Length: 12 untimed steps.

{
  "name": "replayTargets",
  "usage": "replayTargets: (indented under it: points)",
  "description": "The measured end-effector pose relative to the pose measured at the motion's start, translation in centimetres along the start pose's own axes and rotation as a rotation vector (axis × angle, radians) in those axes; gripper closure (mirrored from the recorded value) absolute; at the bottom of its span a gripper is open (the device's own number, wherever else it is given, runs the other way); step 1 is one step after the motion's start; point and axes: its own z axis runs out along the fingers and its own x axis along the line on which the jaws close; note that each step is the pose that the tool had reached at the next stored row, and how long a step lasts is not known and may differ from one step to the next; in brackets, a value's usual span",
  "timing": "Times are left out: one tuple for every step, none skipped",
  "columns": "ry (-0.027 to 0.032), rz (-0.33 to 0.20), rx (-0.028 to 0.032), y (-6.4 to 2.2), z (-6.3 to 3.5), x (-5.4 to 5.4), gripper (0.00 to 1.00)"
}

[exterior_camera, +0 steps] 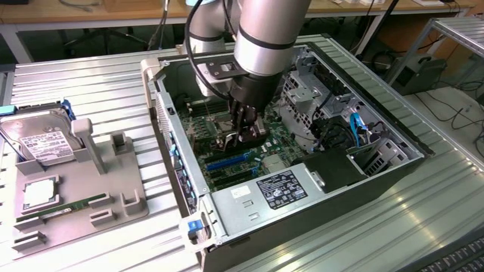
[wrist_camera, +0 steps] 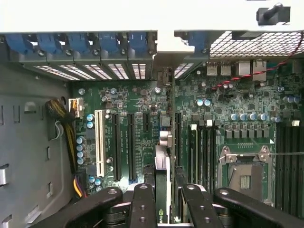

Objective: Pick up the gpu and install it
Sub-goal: 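Insert the gpu into the slot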

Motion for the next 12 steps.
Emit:
replayTargets:
  points:
    - [0.0001,-0.005,-0.0001,0.05,0.18,0.0,0.74]
    - [0.0003,-0.010,-0.0004,0.10,0.41,0.0,0.74]
    - [0.0004,-0.011,-0.0004,0.11,0.57,0.0,0.74]
    - [0.0003,-0.011,-0.0004,0.11,0.86,0.0,0.74]
    - [0.0006,-0.011,-0.0004,0.11,1.05,0.0,0.74]
    - [0.0010,-0.011,-0.0003,0.11,1.23,0.0,0.74]
    - [0.0016,-0.011,-0.0004,0.11,1.38,0.0,0.74]
    - [0.0023,-0.011,-0.0004,0.10,1.50,0.0,0.74]
    - [0.0027,-0.012,-0.0004,0.10,1.62,0.0,0.74]
    - [0.0033,-0.013,-0.0004,0.10,1.71,0.0,0.74]
    - [0.0038,-0.014,-0.0005,0.11,1.76,0.0,0.74]
    - [0.0042,-0.016,-0.0006,0.11,1.81,0.0,0.74]
